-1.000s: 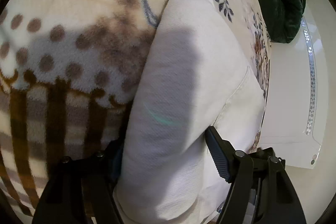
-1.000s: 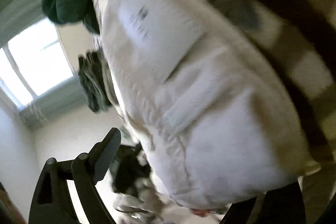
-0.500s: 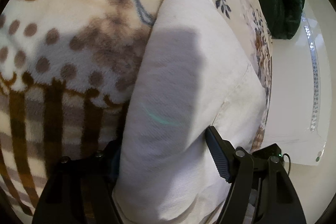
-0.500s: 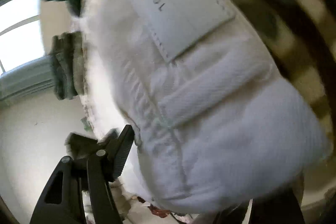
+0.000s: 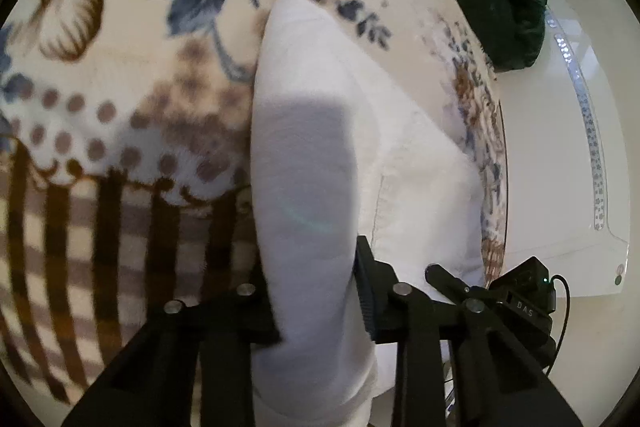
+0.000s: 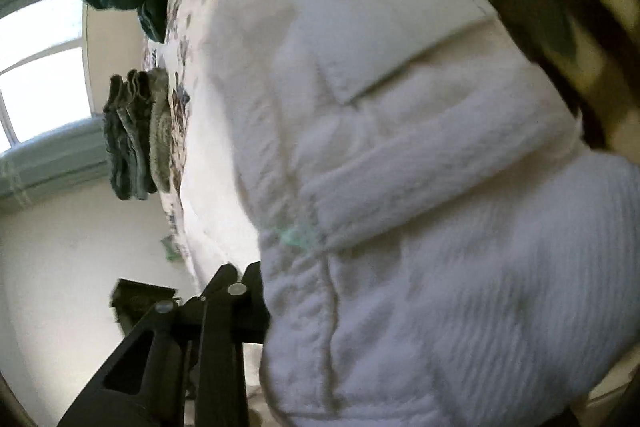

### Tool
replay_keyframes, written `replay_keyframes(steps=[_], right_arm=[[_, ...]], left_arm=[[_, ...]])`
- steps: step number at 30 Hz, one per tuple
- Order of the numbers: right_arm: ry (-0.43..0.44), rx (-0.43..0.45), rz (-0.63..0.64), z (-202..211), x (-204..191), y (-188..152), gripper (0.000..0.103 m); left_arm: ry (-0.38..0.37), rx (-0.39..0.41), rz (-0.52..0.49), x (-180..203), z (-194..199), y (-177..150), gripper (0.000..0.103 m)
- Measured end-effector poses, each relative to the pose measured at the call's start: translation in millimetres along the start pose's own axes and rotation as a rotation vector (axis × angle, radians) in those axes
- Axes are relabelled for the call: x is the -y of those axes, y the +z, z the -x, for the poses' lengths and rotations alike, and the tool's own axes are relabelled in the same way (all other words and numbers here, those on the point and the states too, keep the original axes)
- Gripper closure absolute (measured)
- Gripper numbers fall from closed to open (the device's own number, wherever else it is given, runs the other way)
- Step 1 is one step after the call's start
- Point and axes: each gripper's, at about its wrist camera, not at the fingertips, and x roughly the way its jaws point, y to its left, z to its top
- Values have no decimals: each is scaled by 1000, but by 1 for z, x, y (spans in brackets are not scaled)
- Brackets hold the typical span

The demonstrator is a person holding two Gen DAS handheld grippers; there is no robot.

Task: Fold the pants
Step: 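Grasp the folded white pants with both grippers and lift them off the bed, then carry the white pants with both grippers and lower them onto the grey clothes stack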

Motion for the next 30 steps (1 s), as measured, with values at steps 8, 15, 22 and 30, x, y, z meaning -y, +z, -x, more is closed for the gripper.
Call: replay_keyframes(steps=[8,15,22,30], right_arm=[[33,21,92,78,-83,-14,72],[69,23,233,110,-205,-12,73],[113,77,347,63,-369,19,73],[197,108,416,-98,-556,89,73]], left_arm=[[-54,59,-25,47,87,18,81],[-80,142,-39,78,176,69,81],[-126,263,-36,63,259,196,81],[-91,375,-93,3,323,404,81]])
